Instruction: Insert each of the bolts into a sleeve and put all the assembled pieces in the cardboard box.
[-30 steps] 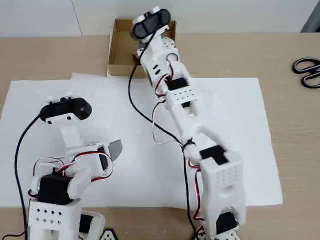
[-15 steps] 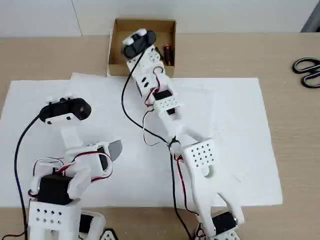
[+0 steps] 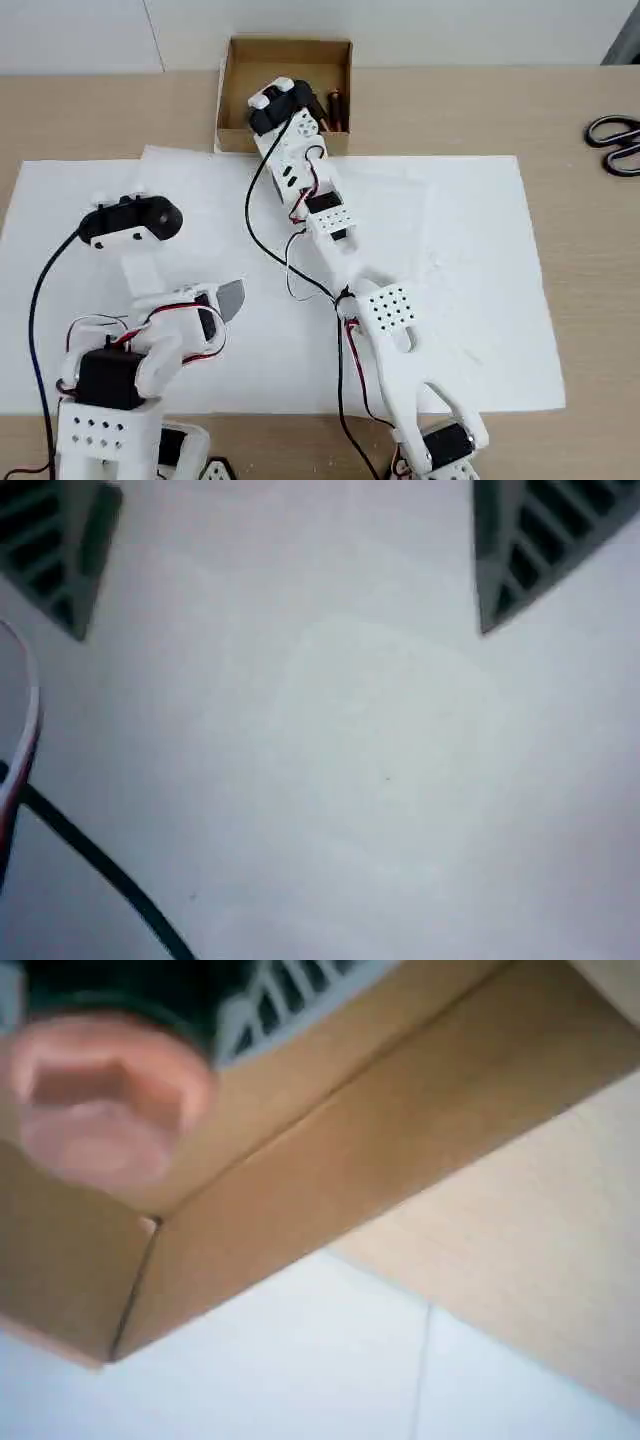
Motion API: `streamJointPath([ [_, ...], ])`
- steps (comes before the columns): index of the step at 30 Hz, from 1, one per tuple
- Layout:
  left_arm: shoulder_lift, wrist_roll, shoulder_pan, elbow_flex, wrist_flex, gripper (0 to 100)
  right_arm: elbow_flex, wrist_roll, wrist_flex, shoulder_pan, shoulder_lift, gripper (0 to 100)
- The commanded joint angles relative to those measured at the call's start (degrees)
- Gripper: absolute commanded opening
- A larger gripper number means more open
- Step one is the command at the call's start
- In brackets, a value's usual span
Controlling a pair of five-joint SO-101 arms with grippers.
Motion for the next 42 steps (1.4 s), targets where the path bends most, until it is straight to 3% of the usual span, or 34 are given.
streamJointPath([
  [1,-0.4,0.4,0.0,-0.4,-0.8,24,-3.5,0.5,-1.3,-0.4,-1.0,15.8],
  [12,-0.4,0.1,-0.2,-0.5,-0.8,24,-11.2,1.3,3.4,0.0,-1.3,17.7],
  [20,-0.5,0.0,-0.3,-0.9,-3.0,24,-26.8,12.3,6.5,1.7,-1.2,17.7],
  [23,-0.5,0.0,-0.3,-1.0,-3.7,24,-36.2,12.6,17.4,2.2,-1.5,17.7],
  [30,-0.5,0.0,-0.3,-5.0,-3.3,24,-35.4,12.3,37.1,5.3,-14.3,17.7],
  [38,-0.9,0.0,-0.3,-5.6,-2.5,24,-35.3,5.1,78.1,6.9,-35.5,17.7],
  [42,-8.9,-2.9,-2.7,-5.2,-4.2,24,-35.3,4.2,98.3,8.2,-47.0,17.7],
])
